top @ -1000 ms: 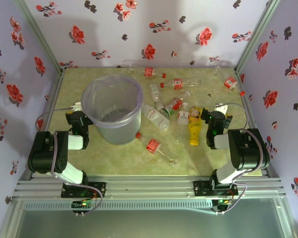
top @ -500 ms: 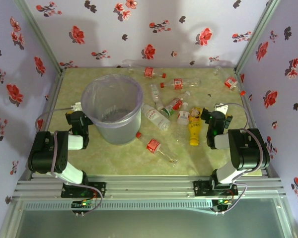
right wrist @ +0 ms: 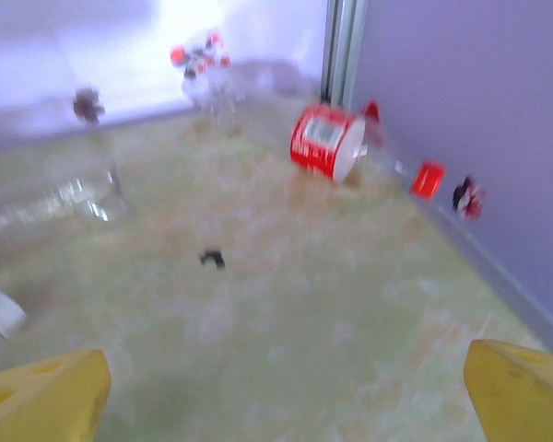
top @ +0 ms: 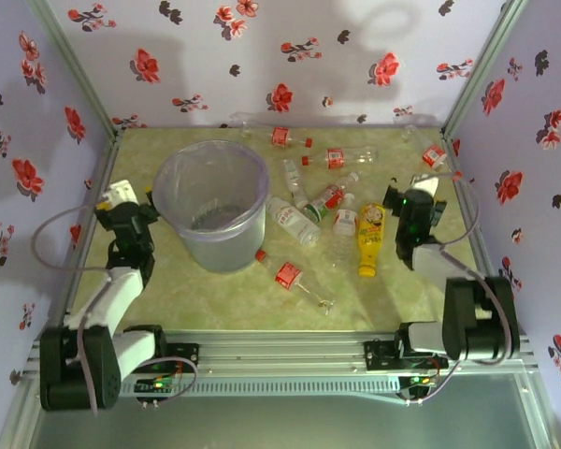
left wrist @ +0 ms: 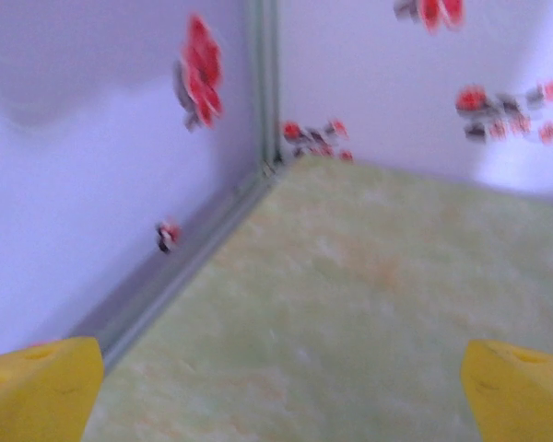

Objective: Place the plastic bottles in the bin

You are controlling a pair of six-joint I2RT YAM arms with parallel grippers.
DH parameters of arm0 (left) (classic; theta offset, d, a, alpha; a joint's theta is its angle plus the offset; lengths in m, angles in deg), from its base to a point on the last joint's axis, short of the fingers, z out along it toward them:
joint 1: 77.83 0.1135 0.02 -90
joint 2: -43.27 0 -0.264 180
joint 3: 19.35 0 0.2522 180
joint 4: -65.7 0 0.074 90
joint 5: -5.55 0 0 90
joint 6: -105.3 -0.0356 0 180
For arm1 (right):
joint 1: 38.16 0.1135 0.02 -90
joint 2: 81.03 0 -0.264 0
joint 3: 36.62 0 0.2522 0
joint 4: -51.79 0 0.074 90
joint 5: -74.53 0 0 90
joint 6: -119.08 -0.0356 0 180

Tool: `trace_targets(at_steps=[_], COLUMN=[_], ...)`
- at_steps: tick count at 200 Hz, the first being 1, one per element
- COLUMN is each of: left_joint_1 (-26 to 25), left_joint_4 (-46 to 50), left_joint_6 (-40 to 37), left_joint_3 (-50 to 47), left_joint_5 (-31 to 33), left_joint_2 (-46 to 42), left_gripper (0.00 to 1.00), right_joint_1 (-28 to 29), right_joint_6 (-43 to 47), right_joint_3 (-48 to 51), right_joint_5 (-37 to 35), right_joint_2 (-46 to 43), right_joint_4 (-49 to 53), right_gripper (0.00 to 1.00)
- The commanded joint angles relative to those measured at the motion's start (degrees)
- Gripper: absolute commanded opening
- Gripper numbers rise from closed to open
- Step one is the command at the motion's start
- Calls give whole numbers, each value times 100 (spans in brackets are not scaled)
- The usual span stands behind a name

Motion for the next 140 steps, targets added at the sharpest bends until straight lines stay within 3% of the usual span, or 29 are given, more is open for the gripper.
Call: trace_targets(at_steps=[1,31,46,92,117,140], left_joint_1=[119,253,254,245,140,69], left_joint_4=[2103,3584,4247,5708,5819,5725], left_joint_6=[628,1052,1153,1576,1790,1868], left_joint_3=[596,1386,1876,3255,3361,3312], left_joint_5=[569,589,452,-1001,-1703,-2178], left_joint_2=[-516,-805,-831,-869,-955,-1001], left_gripper=[100,100,100,96,96,96], right_joint_1=[-39,-501,-531,-935,-999,-1186], right_joint_6=[-302,-849,-911,-1115,-988,-883], right_joint_3=[-1293,-2886,-3595,-5340,-6467,-7532], right_joint_5=[-219,740,773,1086,821,1327], right_joint_2=[-339,324,756,2332,3332,4336], right_joint_4=[2536,4722,5457,6121,6300,6479], right_gripper=[99,99,99,99,99,99])
